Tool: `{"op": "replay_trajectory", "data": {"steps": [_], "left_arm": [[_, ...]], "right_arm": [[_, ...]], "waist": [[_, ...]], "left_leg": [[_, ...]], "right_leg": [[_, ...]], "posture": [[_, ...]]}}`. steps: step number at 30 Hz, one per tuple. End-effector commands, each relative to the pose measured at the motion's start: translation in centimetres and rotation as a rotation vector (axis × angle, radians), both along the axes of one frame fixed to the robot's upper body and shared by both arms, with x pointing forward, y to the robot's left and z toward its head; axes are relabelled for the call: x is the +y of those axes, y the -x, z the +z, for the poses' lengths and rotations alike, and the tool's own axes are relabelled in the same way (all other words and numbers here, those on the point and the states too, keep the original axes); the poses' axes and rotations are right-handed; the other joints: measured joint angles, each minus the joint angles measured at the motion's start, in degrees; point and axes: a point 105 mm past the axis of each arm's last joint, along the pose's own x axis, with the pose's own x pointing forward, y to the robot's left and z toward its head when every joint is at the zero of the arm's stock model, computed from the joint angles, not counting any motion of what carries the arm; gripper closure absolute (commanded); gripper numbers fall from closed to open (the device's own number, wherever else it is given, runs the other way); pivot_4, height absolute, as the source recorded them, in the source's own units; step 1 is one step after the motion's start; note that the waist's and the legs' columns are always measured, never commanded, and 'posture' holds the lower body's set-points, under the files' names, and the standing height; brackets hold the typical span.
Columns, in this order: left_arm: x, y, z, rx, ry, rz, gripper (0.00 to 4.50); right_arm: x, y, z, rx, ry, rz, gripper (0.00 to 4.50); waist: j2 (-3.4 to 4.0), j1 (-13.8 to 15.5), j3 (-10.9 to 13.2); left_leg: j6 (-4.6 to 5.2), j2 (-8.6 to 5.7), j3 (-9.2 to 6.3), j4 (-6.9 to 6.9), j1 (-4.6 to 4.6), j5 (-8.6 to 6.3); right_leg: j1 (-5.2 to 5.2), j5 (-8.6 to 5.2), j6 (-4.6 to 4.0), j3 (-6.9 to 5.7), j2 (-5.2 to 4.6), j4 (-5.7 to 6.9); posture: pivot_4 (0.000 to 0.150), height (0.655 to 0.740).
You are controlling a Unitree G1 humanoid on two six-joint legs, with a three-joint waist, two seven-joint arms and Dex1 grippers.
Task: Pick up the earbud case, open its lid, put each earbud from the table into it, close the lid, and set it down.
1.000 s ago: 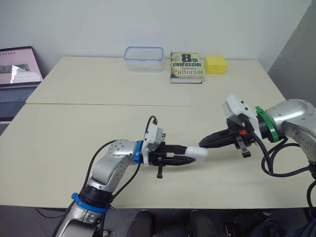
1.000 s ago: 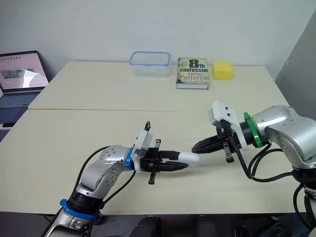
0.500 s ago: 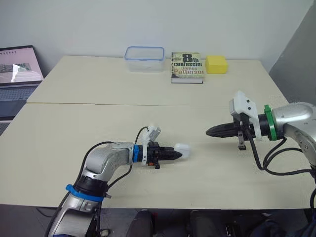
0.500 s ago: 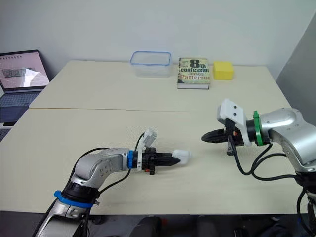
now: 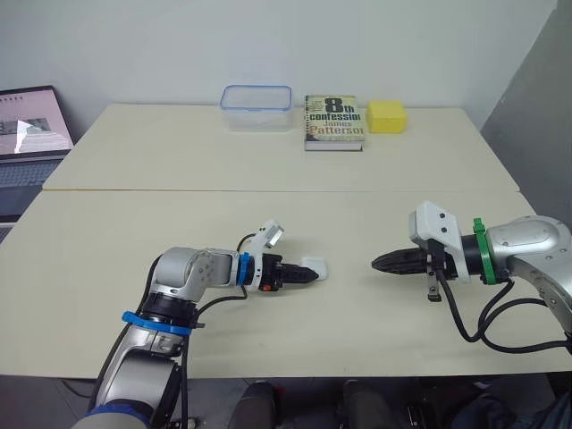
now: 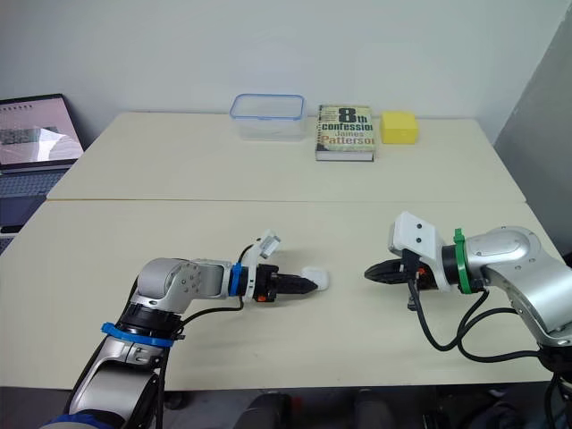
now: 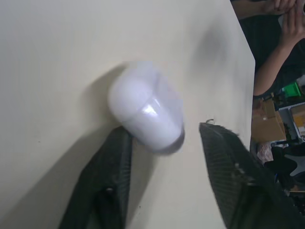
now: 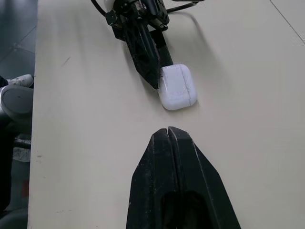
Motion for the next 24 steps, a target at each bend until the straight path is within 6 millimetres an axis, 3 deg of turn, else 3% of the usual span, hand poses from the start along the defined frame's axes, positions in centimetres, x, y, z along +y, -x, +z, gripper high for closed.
{"op": "replay_trajectory", "data": {"steps": [1, 4, 5, 8, 15, 19, 24], "left_arm": [[3.1, 0.3, -0.9, -0.025, -0.114, 0.064, 0.97], [5.0, 1.4, -0.6, -0.131, -0.196, 0.041, 0.09], [5.5, 1.6, -0.4, -0.156, -0.208, 0.043, 0.04], [8.1, 2.4, 0.9, -0.328, -0.293, 0.011, 0.0], [11.9, 5.3, 7.0, -0.717, -0.334, -0.128, 0.0], [11.8, 7.1, 9.0, -0.835, -0.312, -0.164, 0.0], [10.5, 8.7, 8.7, -0.85, -0.312, -0.25, 0.0]], "right_arm": [[0.3, 0.3, 1.2, -0.062, -0.004, 0.025, 4.5], [0.6, 0.6, 1.5, -0.089, 0.007, 0.072, 4.5], [0.6, 0.7, 1.6, -0.096, 0.014, 0.084, 4.5], [0.4, 0.8, 1.8, -0.137, 0.051, 0.118, 3.91], [-0.9, 1.0, 3.2, -0.203, 0.113, 0.165, 1.46], [-1.8, 0.7, 4.0, -0.27, 0.136, 0.191, 0.02], [-2.4, -0.1, 4.0, -0.302, 0.153, 0.203, 0.02]], "waist": [[0.0, -0.29, 0.0], [0.01, -1.31, 0.0], [0.02, -1.41, -0.01], [0.02, -1.42, -0.01], [0.05, -0.43, 0.06], [0.04, 0.18, 0.08], [0.04, 0.36, 0.08]], "left_leg": [[0.0, 0.02, -0.02, 0.0, 0.0, 0.0], [0.0, 0.08, -0.03, -0.07, 0.05, 0.0], [0.0, 0.11, -0.01, -0.09, 0.08, 0.0], [0.0, 0.21, 0.0, -0.12, 0.1, -0.01], [-0.03, 0.71, 0.19, -0.15, -0.17, -0.02], [-0.06, 0.7, 0.46, -0.14, -0.19, -0.04], [-0.06, 0.72, 0.71, -0.12, -0.16, -0.04]], "right_leg": [[0.0, 0.0, 0.0, 0.0, 0.0, 0.0], [-0.01, 0.0, -0.01, 0.06, 0.01, 0.0], [-0.01, 0.0, -0.01, 0.1, 0.0, 0.0], [-0.03, 0.01, -0.04, 0.1, 0.0, 0.0], [-0.36, 0.03, -0.39, 0.09, 0.0, -0.09], [-0.38, -0.01, -0.42, 0.14, -0.01, -0.15], [-0.37, 0.0, -0.43, 0.17, 0.0, -0.12]], "posture": [[0.15, 0.74], [0.15, 0.74], [0.15, 0.74], [0.15, 0.74], [0.15, 0.74], [0.15, 0.74], [0.15, 0.74]]}}
